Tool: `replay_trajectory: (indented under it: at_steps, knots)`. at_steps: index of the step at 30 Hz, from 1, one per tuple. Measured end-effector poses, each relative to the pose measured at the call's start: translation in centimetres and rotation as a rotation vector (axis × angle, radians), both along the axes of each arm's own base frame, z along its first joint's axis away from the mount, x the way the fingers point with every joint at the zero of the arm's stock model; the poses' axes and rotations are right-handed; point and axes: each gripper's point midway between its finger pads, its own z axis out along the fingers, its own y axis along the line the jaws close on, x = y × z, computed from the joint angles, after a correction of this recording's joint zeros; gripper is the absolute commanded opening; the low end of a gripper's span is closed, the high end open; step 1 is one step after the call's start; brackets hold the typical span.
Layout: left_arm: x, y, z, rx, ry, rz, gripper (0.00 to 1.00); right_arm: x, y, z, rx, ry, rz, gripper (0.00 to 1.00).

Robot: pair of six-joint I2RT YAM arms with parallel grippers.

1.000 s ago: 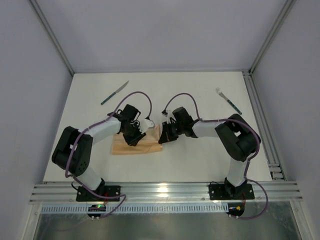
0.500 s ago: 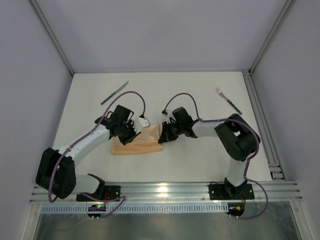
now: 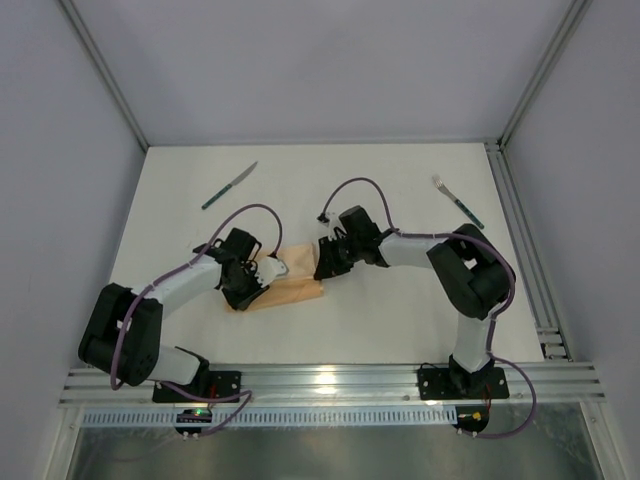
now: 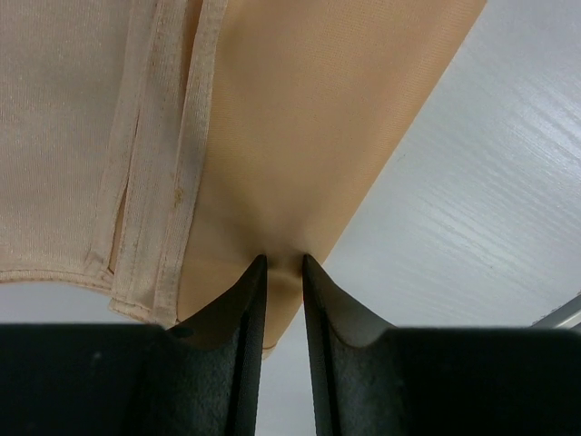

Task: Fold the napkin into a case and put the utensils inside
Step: Smooth out the 2/3-rectangle-folded napkin at the center of the board.

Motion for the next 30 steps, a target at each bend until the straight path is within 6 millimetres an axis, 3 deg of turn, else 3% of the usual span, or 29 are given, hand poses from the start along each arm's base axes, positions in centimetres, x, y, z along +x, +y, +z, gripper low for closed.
replay_trajectory:
  at_steps: [4, 9, 12, 13, 15, 17, 22, 30]
  knots:
    - [0.1, 0.0, 0.0, -0.001, -0.005, 0.001, 0.24, 0.6, -0.3, 0.8, -0.045, -0.032, 0.022, 0.42]
    - [0.1, -0.1, 0.0, -0.003, -0.005, 0.001, 0.24, 1.5, -1.4, 5.1, -0.085, -0.14, 0.014, 0.43]
    - [0.1, -0.1, 0.0, -0.006, -0.004, 0.003, 0.25, 1.5, -1.8, 9.3, -0.059, -0.245, 0.002, 0.28]
    - [0.1, -0.1, 0.0, -0.007, -0.004, 0.004, 0.25, 1.2, -1.6, 10.5, -0.04, -0.271, 0.01, 0.17]
    - [0.1, -0.2, 0.0, -0.009, -0.003, 0.005, 0.25, -0.2, -1.0, 11.4, -0.006, -0.286, 0.052, 0.1]
    - [0.1, -0.2, 0.0, -0.011, -0.002, 0.006, 0.26, -1.8, -0.1, 10.7, 0.015, -0.258, 0.105, 0.04]
    - [0.1, -0.3, 0.0, -0.015, -0.002, 0.008, 0.27, -6.0, 0.9, 5.4, 0.002, -0.087, 0.219, 0.04]
    - [0.1, -0.2, 0.0, -0.016, -0.002, 0.009, 0.27, -5.5, 1.7, 3.7, 0.018, -0.055, 0.237, 0.04]
